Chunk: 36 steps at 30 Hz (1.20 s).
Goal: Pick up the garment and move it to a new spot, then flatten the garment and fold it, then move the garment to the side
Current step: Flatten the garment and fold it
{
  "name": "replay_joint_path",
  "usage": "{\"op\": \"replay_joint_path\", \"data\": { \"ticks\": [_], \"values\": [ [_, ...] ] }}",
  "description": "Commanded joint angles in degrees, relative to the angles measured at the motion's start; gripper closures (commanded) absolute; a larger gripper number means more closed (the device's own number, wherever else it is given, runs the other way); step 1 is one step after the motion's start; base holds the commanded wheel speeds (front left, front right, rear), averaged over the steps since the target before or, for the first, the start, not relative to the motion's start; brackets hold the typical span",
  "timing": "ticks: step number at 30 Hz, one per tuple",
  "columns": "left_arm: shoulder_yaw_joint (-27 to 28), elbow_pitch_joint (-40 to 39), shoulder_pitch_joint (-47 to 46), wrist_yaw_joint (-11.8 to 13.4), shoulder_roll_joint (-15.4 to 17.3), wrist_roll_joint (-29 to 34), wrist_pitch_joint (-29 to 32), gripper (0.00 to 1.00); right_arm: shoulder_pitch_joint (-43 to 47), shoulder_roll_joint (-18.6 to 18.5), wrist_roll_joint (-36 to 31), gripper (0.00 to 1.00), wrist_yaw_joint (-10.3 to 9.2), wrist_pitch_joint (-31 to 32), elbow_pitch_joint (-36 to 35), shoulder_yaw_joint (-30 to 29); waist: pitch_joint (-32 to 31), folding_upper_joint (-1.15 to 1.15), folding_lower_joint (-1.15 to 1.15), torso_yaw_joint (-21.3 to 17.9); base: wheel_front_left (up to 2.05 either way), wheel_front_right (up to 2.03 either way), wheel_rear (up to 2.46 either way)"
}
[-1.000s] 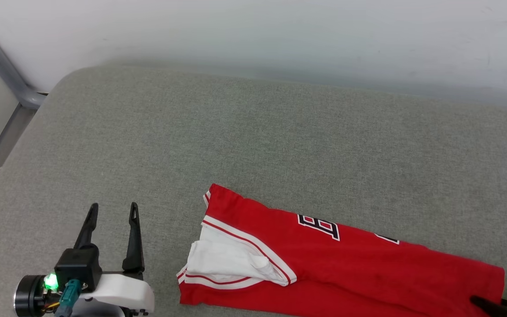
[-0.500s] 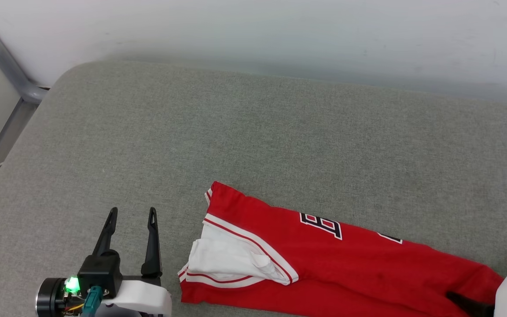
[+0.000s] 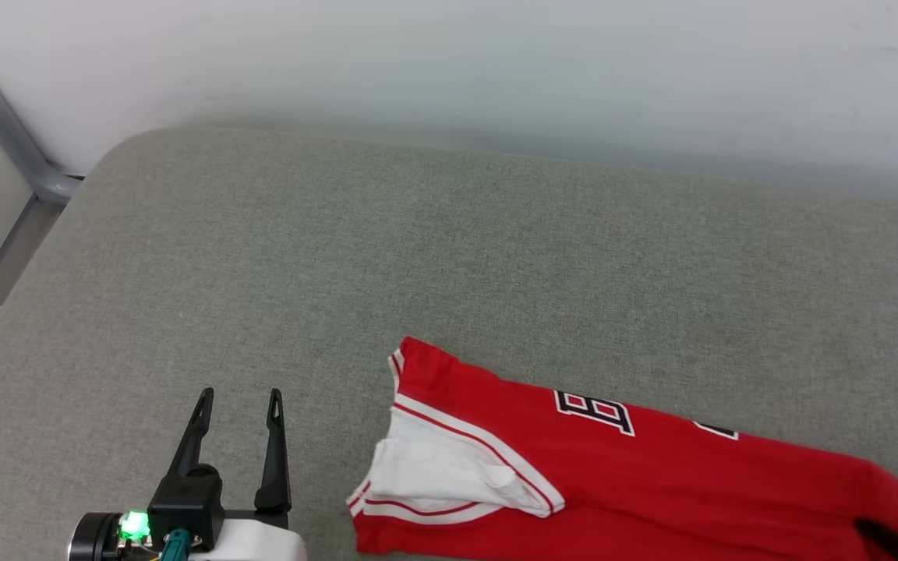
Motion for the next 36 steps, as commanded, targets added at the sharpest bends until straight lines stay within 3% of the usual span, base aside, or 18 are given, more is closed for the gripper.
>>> {"op": "replay_joint_path", "data": {
  "ticks": [1, 13, 23, 32, 33, 36],
  "values": [
    [0.4, -0.2, 0.5, -0.4, -0.4, 0.4, -0.2, 0.0, -0.3, -1.0, 0.3, 1.0, -0.13, -0.5, 0.8, -0.4, -0.2, 0.0, 0.0, -0.1, 0.0, 0.0, 0.0],
    [1.8, 0.3, 2.4, -2.3, -0.2, 3.9, -0.2, 0.0, -0.1, -6.2, -1.2, 1.0, -0.12, -3.5, 9.2, -3.8, -2.3, 0.0, 0.0, -0.9, 0.0, 0.0, 0.0],
    [2.2, 0.7, 3.5, -2.5, -0.3, 4.7, -0.2, 0.0, 2.3, -7.0, 0.8, 1.0, -0.1, -2.3, -2.1, -3.7, -4.0, 0.0, 0.0, -1.6, 0.0, 0.0, 0.0],
    [1.2, 1.0, 3.0, -3.0, -1.3, 5.1, -0.2, 0.0, 2.0, -2.2, 0.8, 1.0, -0.09, 3.3, -16.3, -3.3, -3.9, 0.0, 0.0, -1.4, 0.0, 0.0, 0.0],
    [0.9, 1.1, 2.3, -3.2, -1.5, 5.3, -0.2, 0.0, 0.3, 0.3, -0.3, 1.0, -0.09, 5.5, -18.9, -2.2, -3.4, 0.0, 0.0, -1.0, 0.0, 0.0, 0.0],
    [0.8, 1.2, 1.9, -3.3, -1.6, 5.3, -0.2, 0.0, -1.8, 3.0, -2.5, 1.0, -0.09, 7.4, -20.3, 0.1, -2.9, 0.0, 0.0, -0.6, 0.0, 0.0, 0.0]
  ]
}}
